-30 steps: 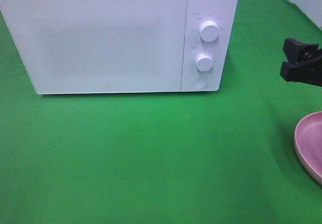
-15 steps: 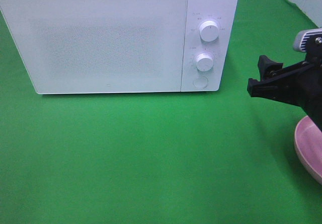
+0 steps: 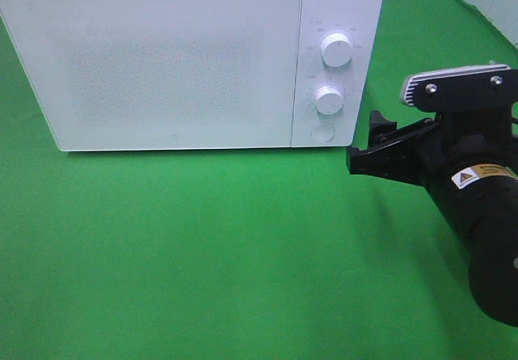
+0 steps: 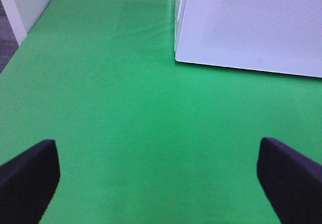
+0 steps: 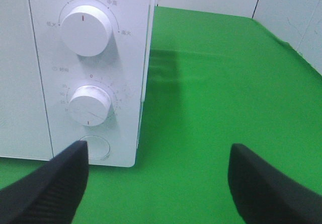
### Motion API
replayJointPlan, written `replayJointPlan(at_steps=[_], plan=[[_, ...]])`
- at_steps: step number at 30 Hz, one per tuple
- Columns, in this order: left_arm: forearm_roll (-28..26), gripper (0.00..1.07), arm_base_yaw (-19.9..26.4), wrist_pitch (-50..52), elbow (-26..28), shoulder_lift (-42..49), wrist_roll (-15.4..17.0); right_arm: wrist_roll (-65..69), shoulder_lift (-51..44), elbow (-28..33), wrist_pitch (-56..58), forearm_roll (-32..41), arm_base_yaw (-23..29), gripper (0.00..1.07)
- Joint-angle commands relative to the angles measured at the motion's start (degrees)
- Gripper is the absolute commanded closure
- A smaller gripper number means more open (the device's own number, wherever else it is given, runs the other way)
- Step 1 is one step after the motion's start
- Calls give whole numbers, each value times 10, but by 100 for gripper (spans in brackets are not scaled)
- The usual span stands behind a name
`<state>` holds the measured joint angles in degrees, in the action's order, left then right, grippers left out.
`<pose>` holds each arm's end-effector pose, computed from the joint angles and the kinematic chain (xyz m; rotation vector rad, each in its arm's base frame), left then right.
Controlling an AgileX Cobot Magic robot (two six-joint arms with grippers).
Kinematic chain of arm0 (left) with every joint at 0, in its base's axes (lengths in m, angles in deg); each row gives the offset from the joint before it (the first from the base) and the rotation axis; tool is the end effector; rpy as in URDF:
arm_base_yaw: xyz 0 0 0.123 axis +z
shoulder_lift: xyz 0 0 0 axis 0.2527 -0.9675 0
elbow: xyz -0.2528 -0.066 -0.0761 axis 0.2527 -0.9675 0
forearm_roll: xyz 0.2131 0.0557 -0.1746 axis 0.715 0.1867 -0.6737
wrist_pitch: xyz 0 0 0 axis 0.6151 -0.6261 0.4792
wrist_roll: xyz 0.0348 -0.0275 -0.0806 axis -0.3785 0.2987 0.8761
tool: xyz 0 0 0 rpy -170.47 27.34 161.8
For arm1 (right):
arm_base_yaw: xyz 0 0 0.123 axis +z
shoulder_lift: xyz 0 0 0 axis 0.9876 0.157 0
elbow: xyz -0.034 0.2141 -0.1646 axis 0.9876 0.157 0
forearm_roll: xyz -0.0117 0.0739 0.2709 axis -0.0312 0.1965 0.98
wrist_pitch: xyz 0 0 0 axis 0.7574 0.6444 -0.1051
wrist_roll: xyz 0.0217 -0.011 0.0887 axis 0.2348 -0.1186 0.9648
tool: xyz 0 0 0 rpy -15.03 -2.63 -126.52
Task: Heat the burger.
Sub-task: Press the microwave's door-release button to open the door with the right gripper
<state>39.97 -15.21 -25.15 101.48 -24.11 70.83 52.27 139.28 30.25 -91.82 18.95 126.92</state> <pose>0.0313 -0.0009 0.2959 -0.0767 2.0327 -0.0699 0.2161 0.1285 0.1244 -0.1003 1.6978 -0.1010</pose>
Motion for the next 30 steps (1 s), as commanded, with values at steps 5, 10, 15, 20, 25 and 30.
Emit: replayJointPlan(at_steps=[5,10,15,20,25,30], plan=[[-3,7,2,4,-2,9,-1,-14,25,-29,-7,9,18,33],[-3,7,2,4,-2,9,-1,-13,45,-48,0,6,23,33],[-3,7,2,4,-2,7,-1,31,50,-54,10,6,23,36],[-3,7,2,4,-2,7,-1,149,50,-54,23,6,23,41],[-3,7,2,4,-2,3,-1,253,50,-54,32,6,23,47],[-3,7,2,4,-2,3,-1,425,50,-54,44,5,23,57]])
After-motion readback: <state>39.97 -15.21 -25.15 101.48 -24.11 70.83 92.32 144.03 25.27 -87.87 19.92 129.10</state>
